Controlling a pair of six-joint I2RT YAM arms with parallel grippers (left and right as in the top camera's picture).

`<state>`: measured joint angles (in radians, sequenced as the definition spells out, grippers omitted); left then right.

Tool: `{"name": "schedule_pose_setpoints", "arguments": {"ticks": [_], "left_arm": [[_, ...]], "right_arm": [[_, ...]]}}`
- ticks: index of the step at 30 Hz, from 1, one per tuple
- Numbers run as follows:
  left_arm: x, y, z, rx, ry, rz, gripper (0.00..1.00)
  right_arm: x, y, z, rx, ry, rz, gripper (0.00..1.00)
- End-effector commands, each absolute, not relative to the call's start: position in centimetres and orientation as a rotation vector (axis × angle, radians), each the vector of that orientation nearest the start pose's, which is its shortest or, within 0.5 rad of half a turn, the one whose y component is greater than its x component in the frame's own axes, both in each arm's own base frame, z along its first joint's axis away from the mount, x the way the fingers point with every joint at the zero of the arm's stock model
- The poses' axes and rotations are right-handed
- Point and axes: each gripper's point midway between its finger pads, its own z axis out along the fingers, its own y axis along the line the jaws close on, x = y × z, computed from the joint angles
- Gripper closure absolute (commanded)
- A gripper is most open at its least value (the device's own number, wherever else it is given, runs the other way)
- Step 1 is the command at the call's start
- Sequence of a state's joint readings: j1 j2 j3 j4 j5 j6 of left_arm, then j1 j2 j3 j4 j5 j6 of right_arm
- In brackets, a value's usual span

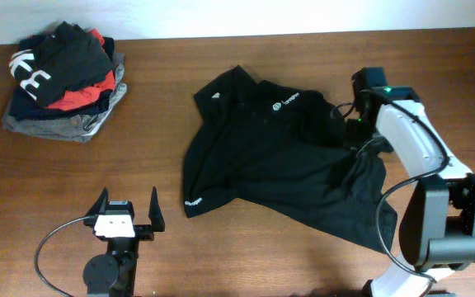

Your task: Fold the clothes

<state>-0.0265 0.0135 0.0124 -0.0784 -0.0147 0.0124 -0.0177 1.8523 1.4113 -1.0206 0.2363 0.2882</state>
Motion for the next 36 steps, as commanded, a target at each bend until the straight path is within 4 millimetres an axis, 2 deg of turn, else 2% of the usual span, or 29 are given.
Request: {"name": "schedule_pose_setpoints", "arguments": {"ticks": [1, 10, 13, 14, 16, 17, 20, 23, 25, 29, 32, 34, 36], "left_arm": [[24.6, -0.5, 15.6, 0.042, 1.651, 0.01, 0.01], [24.6, -0.5, 15.6, 0.042, 1.651, 0.01, 0.01], [24.6, -0.5, 15.6, 0.042, 1.651, 0.01, 0.01], [24.6, -0.5, 15.6, 0.042, 1.651, 0.01, 0.01], [24.6, -0.5, 15.6, 0.042, 1.651, 0.01, 0.01], [24.6, -0.5, 15.6, 0.042, 1.651, 0.01, 0.01], [24.6, -0.5, 15.6, 0.042, 1.651, 0.01, 0.01], [24.6, -0.5, 15.6, 0.042, 1.651, 0.01, 0.01], [24.6, -0.5, 15.6, 0.042, 1.651, 0.01, 0.01], [24.6, -0.5, 15.6, 0.042, 1.651, 0.01, 0.01], [24.6, -0.5, 15.6, 0.042, 1.651, 0.01, 0.01], [24.6, -0.5, 15.6, 0.042, 1.651, 0.01, 0.01], [24.6, -0.5, 15.6, 0.042, 1.651, 0.01, 0.01]], "right_arm": [[37.5, -8.6, 9.4, 0.589, 2.845, -0.429, 0.89], [36.2, -17.1, 9.8, 0.897, 2.72, -0.477, 0.89], [35.5, -18.0, 9.5, 0.971, 2.725, -0.38, 0.89], [35.4, -17.6, 9.3, 0.982, 2.737, -0.313, 0.87], [35.5, -16.1, 8.9, 0.989, 2.766, -0.152, 0.64], [35.4, -15.2, 8.7, 0.99, 2.785, -0.077, 0.6], [35.0, -12.7, 8.5, 0.934, 2.853, 0.081, 0.6], [34.8, -9.1, 8.7, 0.756, 2.936, 0.295, 0.6], [34.3, -7.3, 8.8, 0.682, 2.984, 0.359, 0.6], [32.7, -4.6, 8.7, 0.591, 3.093, 0.378, 0.57], [32.0, -2.6, 8.5, 0.481, 3.162, 0.328, 0.46], [31.8, -2.5, 8.2, 0.455, 3.186, 0.226, 0.39], [31.4, -3.2, 7.8, 0.509, 3.197, 0.082, 0.37]]}}
